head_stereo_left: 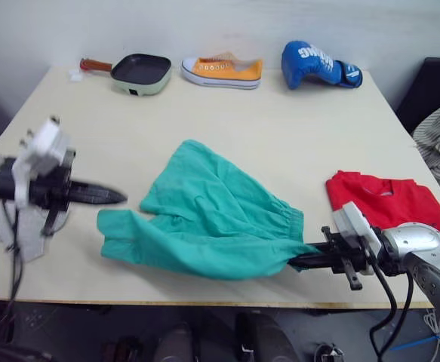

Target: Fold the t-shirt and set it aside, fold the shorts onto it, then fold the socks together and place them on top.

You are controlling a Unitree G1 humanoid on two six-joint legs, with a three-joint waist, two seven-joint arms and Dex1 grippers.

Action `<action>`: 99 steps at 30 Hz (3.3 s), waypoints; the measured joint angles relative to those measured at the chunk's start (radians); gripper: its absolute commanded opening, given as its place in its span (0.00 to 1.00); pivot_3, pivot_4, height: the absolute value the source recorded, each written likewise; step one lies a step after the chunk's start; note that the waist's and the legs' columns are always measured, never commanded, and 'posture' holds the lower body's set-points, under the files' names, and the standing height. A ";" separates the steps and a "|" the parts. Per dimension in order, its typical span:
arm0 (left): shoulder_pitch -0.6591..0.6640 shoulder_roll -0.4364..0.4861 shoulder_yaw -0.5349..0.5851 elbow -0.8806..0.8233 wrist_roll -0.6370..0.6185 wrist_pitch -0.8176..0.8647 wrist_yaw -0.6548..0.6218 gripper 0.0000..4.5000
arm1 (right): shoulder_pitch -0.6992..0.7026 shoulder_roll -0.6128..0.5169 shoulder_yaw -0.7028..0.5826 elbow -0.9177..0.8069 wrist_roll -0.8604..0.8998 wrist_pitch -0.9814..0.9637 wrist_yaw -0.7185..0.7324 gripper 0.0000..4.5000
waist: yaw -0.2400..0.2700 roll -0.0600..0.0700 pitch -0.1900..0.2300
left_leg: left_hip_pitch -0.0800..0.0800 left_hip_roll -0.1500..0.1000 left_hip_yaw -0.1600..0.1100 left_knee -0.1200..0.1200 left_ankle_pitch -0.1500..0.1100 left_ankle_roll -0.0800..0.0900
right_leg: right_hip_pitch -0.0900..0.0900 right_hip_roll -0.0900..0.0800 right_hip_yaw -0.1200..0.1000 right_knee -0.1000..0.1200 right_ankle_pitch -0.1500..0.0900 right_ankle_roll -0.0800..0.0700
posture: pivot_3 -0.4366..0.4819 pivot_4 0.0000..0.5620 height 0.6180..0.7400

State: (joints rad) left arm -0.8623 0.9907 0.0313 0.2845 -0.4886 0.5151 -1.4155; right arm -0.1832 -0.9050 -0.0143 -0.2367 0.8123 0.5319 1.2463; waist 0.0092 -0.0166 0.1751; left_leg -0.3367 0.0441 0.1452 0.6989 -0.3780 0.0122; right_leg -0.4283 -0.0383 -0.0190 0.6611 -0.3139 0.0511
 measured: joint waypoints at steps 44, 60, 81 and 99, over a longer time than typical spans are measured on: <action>0.623 0.050 -0.040 -0.582 0.111 -0.064 0.100 0.68 | 0.068 0.020 0.030 -0.149 -0.273 -0.114 -0.031 0.00 | -0.011 0.001 0.001 | -0.018 -0.001 -0.008 0.015 -0.002 0.003 | -0.014 -0.017 -0.028 0.010 0.000 -0.003 | 0.48 0.27 1.00; 0.789 0.093 -0.067 -0.611 0.202 -0.211 0.085 0.68 | 0.077 0.020 0.030 -0.153 -0.262 -0.110 -0.034 0.00 | -0.012 0.001 0.001 | -0.018 -0.001 -0.009 0.014 -0.002 0.003 | -0.014 -0.017 -0.028 0.009 0.000 -0.004 | 0.48 0.27 1.00; 0.803 0.038 -0.073 -0.476 0.255 -0.390 0.143 0.01 | 0.098 0.029 0.033 -0.154 -0.273 -0.120 -0.038 0.00 | -0.013 0.005 -0.001 | -0.016 -0.001 -0.009 0.010 -0.003 0.004 | -0.012 -0.018 -0.029 0.007 0.000 -0.004 | 0.48 0.27 1.00; 0.296 0.129 0.027 -0.242 -0.143 0.108 -0.080 0.01 | 0.135 0.031 -0.047 -0.196 -0.078 0.026 -0.051 0.00 | 0.012 0.002 0.001 | -0.016 -0.003 -0.013 0.014 -0.001 0.005 | -0.007 -0.015 -0.034 0.003 0.001 -0.002 | 0.48 0.27 1.00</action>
State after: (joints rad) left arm -0.5665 1.1198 0.0581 0.0429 -0.6320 0.6235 -1.4959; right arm -0.0486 -0.8735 -0.0610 -0.4330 0.7342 0.5583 1.1949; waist 0.0209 -0.0142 0.1763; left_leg -0.3528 0.0407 0.1319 0.7129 -0.3793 0.0171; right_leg -0.4353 -0.0535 -0.0530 0.6644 -0.3128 0.0496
